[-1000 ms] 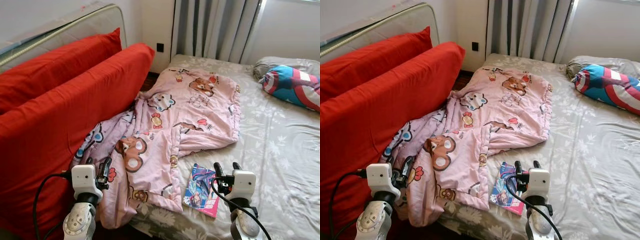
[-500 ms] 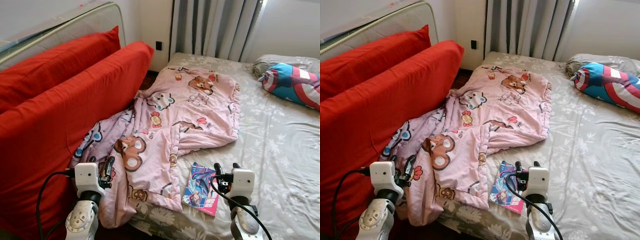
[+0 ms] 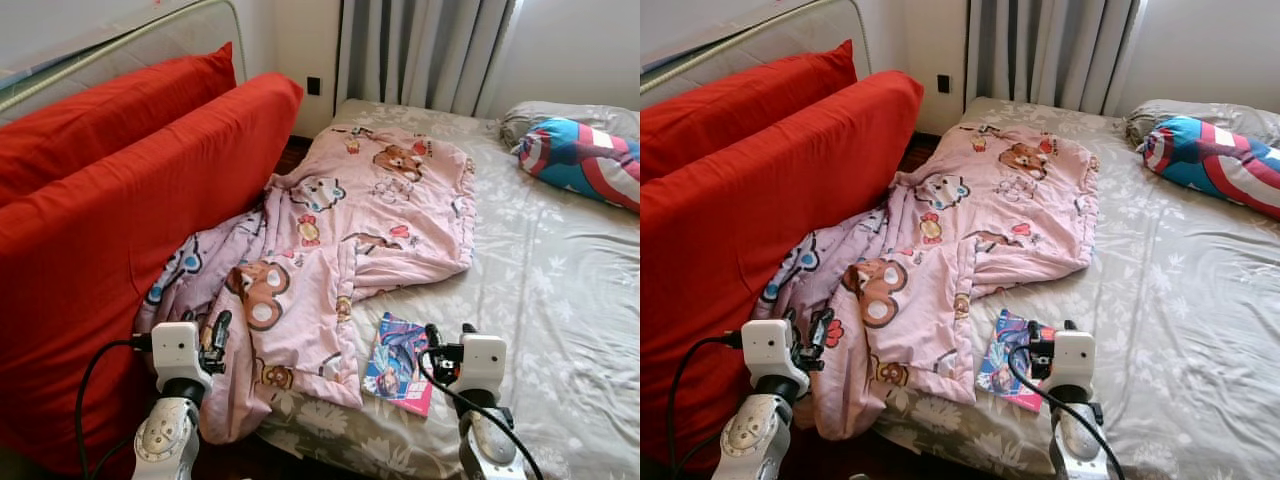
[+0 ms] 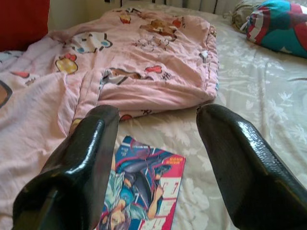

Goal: Clean up the room

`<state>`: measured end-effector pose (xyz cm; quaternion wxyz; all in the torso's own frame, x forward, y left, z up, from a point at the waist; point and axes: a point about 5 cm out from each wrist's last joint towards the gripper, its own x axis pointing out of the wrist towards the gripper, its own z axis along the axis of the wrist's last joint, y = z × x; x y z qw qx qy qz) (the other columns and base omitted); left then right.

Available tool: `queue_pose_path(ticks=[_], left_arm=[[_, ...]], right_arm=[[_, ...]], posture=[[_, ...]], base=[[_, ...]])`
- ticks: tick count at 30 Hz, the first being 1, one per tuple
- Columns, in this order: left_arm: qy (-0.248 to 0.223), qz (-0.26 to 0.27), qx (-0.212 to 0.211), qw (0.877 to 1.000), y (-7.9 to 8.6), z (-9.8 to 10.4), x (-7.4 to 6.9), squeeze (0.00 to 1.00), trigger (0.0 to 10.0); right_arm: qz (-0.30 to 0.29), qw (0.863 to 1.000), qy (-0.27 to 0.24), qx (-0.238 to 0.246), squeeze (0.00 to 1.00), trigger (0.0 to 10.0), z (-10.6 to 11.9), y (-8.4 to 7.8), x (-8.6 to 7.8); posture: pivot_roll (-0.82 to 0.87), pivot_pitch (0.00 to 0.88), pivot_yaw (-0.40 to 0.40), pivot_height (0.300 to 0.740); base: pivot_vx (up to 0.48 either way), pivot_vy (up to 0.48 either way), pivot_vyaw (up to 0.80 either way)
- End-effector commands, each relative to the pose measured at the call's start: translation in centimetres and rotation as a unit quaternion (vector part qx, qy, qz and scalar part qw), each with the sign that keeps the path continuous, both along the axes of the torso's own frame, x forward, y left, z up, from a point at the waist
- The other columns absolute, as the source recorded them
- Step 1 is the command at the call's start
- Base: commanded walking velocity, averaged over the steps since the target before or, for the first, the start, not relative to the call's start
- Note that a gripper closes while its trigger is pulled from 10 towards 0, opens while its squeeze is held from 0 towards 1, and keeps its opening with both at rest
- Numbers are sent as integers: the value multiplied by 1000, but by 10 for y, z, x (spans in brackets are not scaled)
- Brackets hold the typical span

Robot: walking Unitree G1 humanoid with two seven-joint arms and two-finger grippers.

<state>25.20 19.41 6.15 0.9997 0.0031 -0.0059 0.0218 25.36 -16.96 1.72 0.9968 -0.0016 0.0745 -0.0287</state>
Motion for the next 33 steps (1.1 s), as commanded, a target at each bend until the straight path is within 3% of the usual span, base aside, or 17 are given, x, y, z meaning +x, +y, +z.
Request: queue_pose_path(ticks=[1, 33], left_arm=[[5, 0, 0, 1000, 0, 0, -1, 0, 10000], [17, -22, -10, 1000, -7, -2, -3, 0, 10000]], right_arm=[[0, 1000, 2, -3, 0, 10000, 0, -1, -1], [34, 999, 7, 15, 0, 10000, -6, 8, -2]], posture=[[-112, 93, -19, 655], [-108, 93, -20, 642]], base=[[0, 0, 0], [0, 0, 0]])
